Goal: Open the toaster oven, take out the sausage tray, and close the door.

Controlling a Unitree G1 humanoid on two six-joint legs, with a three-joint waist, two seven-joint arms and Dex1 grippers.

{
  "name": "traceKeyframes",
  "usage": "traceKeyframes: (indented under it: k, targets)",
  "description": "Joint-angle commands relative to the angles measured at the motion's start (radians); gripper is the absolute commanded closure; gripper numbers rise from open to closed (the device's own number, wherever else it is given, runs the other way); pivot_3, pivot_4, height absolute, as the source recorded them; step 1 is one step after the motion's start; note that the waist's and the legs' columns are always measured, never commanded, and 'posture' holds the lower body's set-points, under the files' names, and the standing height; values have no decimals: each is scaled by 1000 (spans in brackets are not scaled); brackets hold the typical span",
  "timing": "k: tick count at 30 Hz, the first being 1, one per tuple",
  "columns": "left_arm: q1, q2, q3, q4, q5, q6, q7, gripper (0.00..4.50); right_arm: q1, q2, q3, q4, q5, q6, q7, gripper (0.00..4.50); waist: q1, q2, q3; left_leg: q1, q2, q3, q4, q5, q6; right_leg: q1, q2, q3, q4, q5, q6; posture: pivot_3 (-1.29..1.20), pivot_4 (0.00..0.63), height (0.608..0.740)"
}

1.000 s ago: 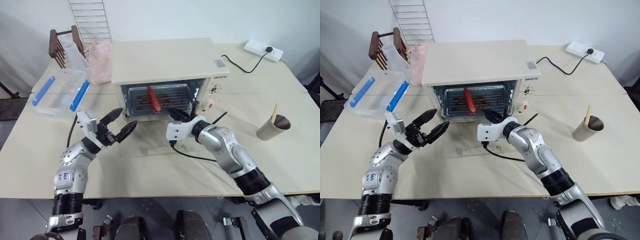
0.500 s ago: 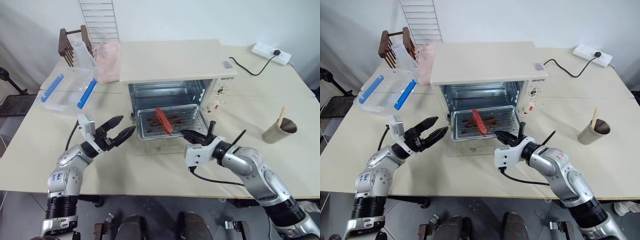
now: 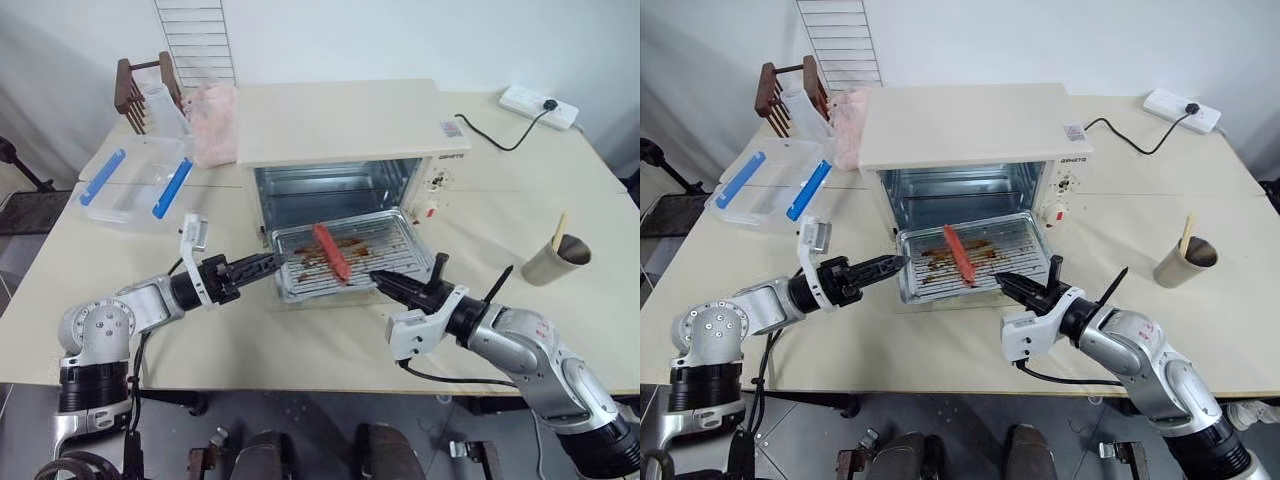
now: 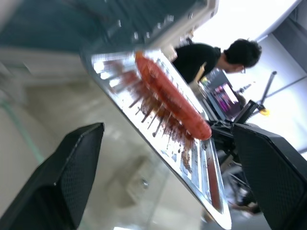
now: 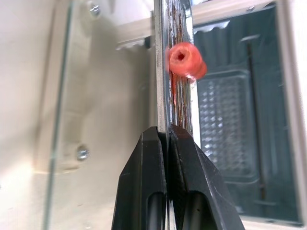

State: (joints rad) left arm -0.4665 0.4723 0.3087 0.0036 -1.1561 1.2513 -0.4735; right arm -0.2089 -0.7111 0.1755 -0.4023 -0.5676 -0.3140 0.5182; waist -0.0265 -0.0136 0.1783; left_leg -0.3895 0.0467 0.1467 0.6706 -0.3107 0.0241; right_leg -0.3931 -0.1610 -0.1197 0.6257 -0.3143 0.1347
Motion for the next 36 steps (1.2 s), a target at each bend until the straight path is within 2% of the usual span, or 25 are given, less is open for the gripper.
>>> traceKeyframes:
  k: [1, 3, 6, 14, 19, 20, 23, 28, 32, 36]
  targets:
    - [-27, -30, 43, 38, -87, 77, 71, 0, -24, -1, -14, -17, 25, -41, -9, 4471, -1, 0, 0, 0, 0, 0, 0, 0, 0, 0, 0, 0, 0, 0, 0, 0, 150, 740]
    - [-39, -54, 51, 51, -129, 119, 111, 0, -29, -1, -7, -13, 26, -49, 0, 4471, 0, 0, 0, 0, 0, 0, 0, 0, 0, 0, 0, 0, 0, 0, 0, 0, 150, 740]
    - [-64, -107, 89, 97, -175, 141, 231, 610, -41, 10, -2, -12, 42, -57, 5, 4500, 1, 0, 0, 0, 0, 0, 1, 0, 0, 0, 0, 0, 0, 0, 0, 0, 150, 740]
    - [-69, -100, 102, 142, -301, 252, 360, 3102, -47, 8, -6, 0, 60, -74, 26, 4500, 1, -1, 0, 0, 0, 0, 3, 0, 0, 1, 0, 0, 0, 0, 0, 0, 150, 740]
    - [-48, -88, 104, 164, -407, 242, 453, 4476, -36, 14, -10, 0, 111, -55, 57, 4500, 1, -1, 0, 0, 0, 0, 3, 0, 0, 1, 0, 1, 1, 0, 0, 0, 150, 740]
    - [-41, -85, 101, 167, -439, 233, 468, 4476, -28, 21, -13, -4, 153, -36, 75, 4500, 1, -1, 0, 0, 0, 0, 3, 0, 0, 1, 0, 1, 1, 0, 0, 0, 150, 740]
    - [-9, -66, 82, 166, -543, 202, 513, 4500, -16, 24, -28, -17, 214, -18, 95, 3682, 1, -1, 0, 0, 0, -1, 3, 0, 0, 1, 0, 1, 1, 0, 0, 0, 150, 740]
    - [94, 30, 57, 158, -726, 126, 570, 4500, 14, -17, -83, 4, 313, -46, 119, 1948, 0, -1, 0, 1, 0, 0, 3, 0, 0, 1, 0, 2, 1, 0, 0, 0, 150, 740]
    - [176, 98, 55, 118, -812, 87, 538, 4500, 57, -53, -148, 47, 430, -72, 152, 556, 2, -1, 0, 1, 0, 0, 4, 0, 0, 1, 0, 3, 1, 0, 0, 0, 150, 740]
    - [286, 149, 129, 75, -816, 92, 425, 4500, 114, -77, -234, 138, 560, -62, 187, 556, 2, -1, 0, 0, -1, 0, 4, 0, 0, 2, 0, 4, 0, 0, 0, 0, 150, 740]
